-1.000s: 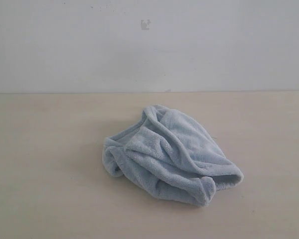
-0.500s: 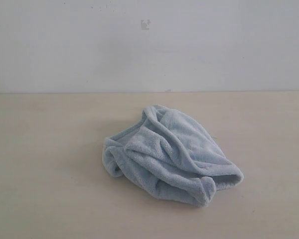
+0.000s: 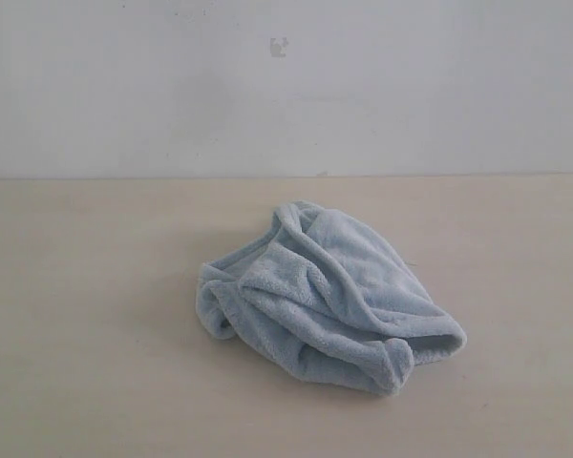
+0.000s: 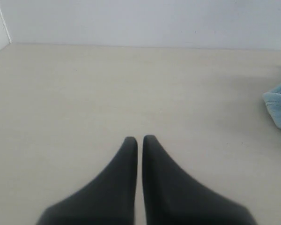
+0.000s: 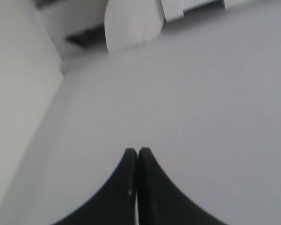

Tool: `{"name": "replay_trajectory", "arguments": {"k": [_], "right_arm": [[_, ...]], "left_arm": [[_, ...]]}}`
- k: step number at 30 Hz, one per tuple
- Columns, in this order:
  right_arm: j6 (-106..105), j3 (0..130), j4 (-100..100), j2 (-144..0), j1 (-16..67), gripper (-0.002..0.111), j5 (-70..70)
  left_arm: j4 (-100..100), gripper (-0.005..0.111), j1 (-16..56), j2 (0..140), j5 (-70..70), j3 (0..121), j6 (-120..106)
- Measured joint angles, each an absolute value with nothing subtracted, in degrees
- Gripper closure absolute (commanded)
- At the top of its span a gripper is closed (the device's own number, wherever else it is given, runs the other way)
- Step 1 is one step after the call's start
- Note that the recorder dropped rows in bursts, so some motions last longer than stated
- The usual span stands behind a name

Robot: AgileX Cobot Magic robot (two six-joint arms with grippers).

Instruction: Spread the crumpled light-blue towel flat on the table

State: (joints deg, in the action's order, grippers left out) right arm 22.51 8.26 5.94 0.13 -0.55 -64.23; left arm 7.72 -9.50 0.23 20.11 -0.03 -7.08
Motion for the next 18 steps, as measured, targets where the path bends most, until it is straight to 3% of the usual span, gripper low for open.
{"name": "replay_trajectory", "arguments": {"k": [3,9,13,18], "right_arm": [[25.00,18.01,5.55,0.13,-0.55,0.108,-58.95],[7.91,36.10,5.46,-3.38,-0.55,0.108,-28.14],[-13.43,36.93,5.20,-17.77,1.17,0.108,-14.89],[-19.67,32.18,4.51,-43.02,4.14,0.108,-9.32]], "left_arm": [[7.72,0.103,-9.50,0.23,20.11,-0.03,-7.08],[7.72,0.103,-9.50,0.23,20.11,-0.03,-7.08],[7.72,0.103,-9.50,0.23,20.11,-0.03,-7.08],[7.72,0.103,-9.50,0.23,20.11,-0.03,-7.08]]}}
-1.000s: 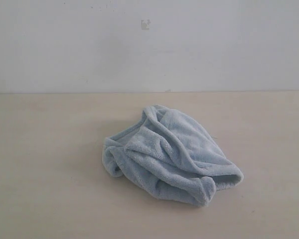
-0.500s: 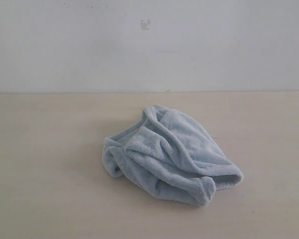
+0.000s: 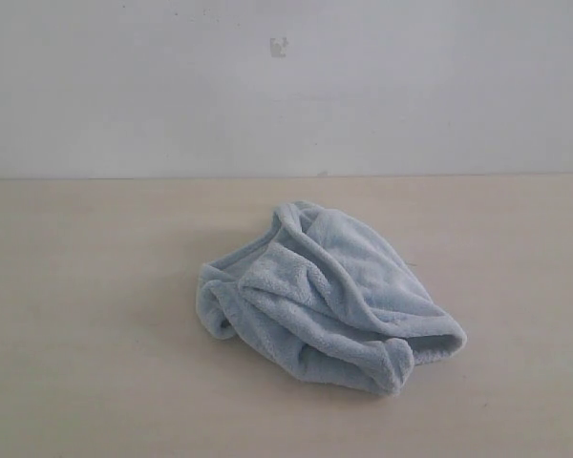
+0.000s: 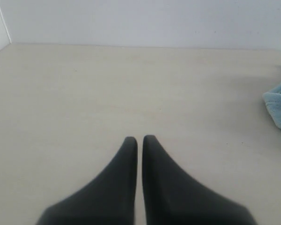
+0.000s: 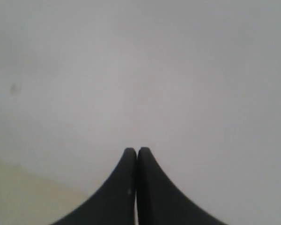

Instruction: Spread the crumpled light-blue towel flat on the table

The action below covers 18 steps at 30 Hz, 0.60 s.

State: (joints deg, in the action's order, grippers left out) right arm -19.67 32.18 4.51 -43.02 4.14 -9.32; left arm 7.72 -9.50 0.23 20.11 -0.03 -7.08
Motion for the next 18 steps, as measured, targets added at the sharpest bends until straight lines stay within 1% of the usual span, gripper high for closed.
{"name": "replay_trajectory", "arguments": {"k": [4,6,9,12,16,18], "right_arm": [[-12.44,31.45,0.31,-65.77,5.12,0.108,-10.82],[-6.36,31.45,-1.66,-73.50,5.11,0.108,-11.11],[1.58,32.14,-2.35,-80.77,5.23,0.108,-6.09],[1.53,36.45,-2.45,-83.55,6.70,0.108,4.51],[-6.09,48.79,-3.68,-85.91,11.51,0.108,31.92],[-8.58,53.64,-4.78,-86.72,13.75,0.108,40.15]], "left_arm": [[7.72,0.103,-9.50,0.23,20.11,-0.03,-7.08],[7.72,0.103,-9.50,0.23,20.11,-0.03,-7.08],[7.72,0.103,-9.50,0.23,20.11,-0.03,-7.08],[7.72,0.103,-9.50,0.23,20.11,-0.03,-7.08],[7.72,0.103,-9.50,0.23,20.11,-0.03,-7.08],[7.72,0.103,-9.50,0.23,20.11,-0.03,-7.08]]}}
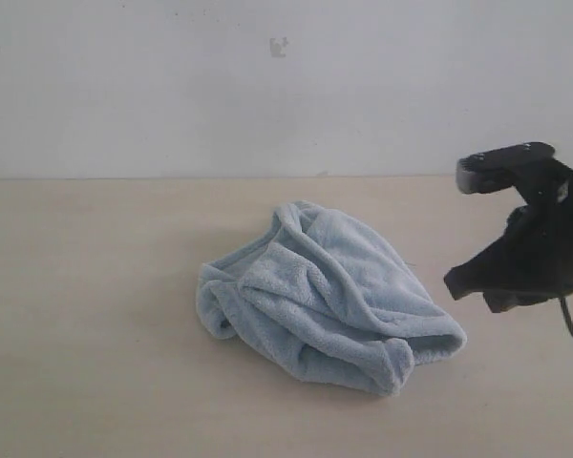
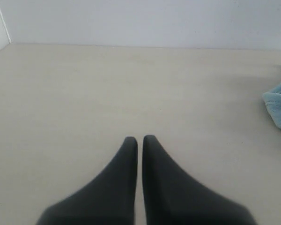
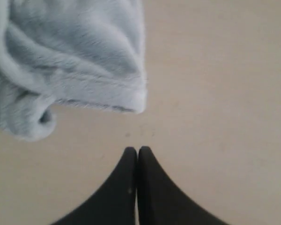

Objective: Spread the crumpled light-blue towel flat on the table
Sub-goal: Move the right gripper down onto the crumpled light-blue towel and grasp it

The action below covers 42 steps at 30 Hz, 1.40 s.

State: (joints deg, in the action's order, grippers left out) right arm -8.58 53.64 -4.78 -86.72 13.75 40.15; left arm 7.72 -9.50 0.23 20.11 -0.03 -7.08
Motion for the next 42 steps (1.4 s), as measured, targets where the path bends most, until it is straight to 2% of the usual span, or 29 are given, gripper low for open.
{"name": "replay_trajectory", "arguments": {"k": [4,6,7,9,11,16,20,22,27,34,42], "right_arm": [[-11.33,56.40,-8.49,-87.10,18.04,0.107,43.23],[-16.95,54.44,-12.46,-87.85,20.64,0.094,41.62],[-18.99,53.71,-13.40,-88.09,21.37,0.081,40.97],[-22.53,51.78,-15.14,-89.05,23.75,0.065,38.50],[-23.72,51.67,-15.49,-89.91,24.54,0.061,36.99],[-22.34,51.57,-15.49,-94.08,24.54,0.061,34.22],[-22.34,51.46,-16.35,-98.93,24.54,0.061,30.11],[-22.34,51.46,-17.68,-99.44,24.54,0.066,29.13],[-22.34,51.46,-19.39,-99.44,24.54,0.108,28.61],[-22.34,52.49,-22.60,-96.49,24.54,0.108,31.12],[-26.03,55.68,-31.34,-83.04,24.54,0.108,35.22]], "left_arm": [[7.72,0.103,-9.50,0.23,20.11,-0.03,-7.08],[7.72,0.103,-9.50,0.23,20.11,-0.03,-7.08],[7.72,0.103,-9.50,0.23,20.11,-0.03,-7.08],[7.72,0.103,-9.50,0.23,20.11,-0.03,-7.08],[7.72,0.103,-9.50,0.23,20.11,-0.03,-7.08],[7.72,0.103,-9.50,0.23,20.11,-0.03,-7.08],[7.72,0.103,-9.50,0.23,20.11,-0.03,-7.08],[7.72,0.103,-9.50,0.23,20.11,-0.03,-7.08],[7.72,0.103,-9.50,0.23,20.11,-0.03,-7.08],[7.72,0.103,-9.50,0.23,20.11,-0.03,-7.08],[7.72,0.103,-9.50,0.23,20.11,-0.03,-7.08]]}}
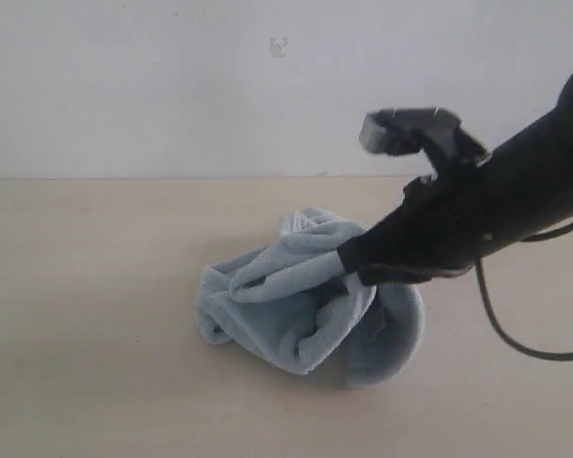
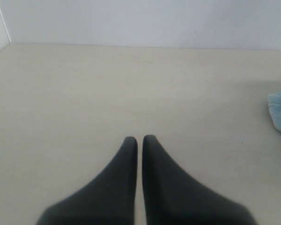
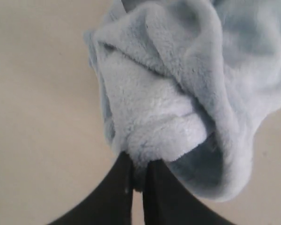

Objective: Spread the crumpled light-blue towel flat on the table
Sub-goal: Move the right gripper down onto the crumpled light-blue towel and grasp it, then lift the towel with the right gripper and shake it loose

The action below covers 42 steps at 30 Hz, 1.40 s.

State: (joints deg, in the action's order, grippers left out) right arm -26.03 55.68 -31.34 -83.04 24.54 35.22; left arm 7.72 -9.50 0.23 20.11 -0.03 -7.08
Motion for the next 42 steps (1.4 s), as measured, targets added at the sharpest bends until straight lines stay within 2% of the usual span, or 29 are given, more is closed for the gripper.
{"name": "replay_trajectory", "arguments": {"k": [7,11,17,24,26,31,33,42], "right_arm": [[-34.56,55.77,-28.69,-65.06,24.54,0.108,33.00],[-35.36,55.77,-23.98,-59.86,24.54,0.108,31.56],[-35.49,53.72,-22.41,-60.58,24.54,0.108,29.09],[-35.03,44.94,-20.83,-69.47,24.54,0.107,15.63],[-34.39,44.01,-20.77,-73.21,24.54,0.102,14.01],[-32.76,43.78,-20.77,-79.46,24.54,0.077,12.49],[-32.64,43.78,-20.77,-80.82,24.54,0.070,11.18],[-32.54,43.78,-24.12,-84.12,24.54,0.068,-2.28]], "left_arm": [[7.72,0.103,-9.50,0.23,20.11,-0.03,-7.18],[7.72,0.103,-9.50,0.23,20.11,-0.03,-7.18],[7.72,0.103,-9.50,0.23,20.11,-0.03,-7.18],[7.72,0.103,-9.50,0.23,20.11,-0.03,-7.18],[7.72,0.103,-9.50,0.23,20.11,-0.03,-7.18],[7.72,0.103,-9.50,0.23,20.11,-0.03,-7.18],[7.72,0.103,-9.50,0.23,20.11,-0.03,-7.18],[7.72,0.103,-9.50,0.23,20.11,-0.03,-7.18]]}}
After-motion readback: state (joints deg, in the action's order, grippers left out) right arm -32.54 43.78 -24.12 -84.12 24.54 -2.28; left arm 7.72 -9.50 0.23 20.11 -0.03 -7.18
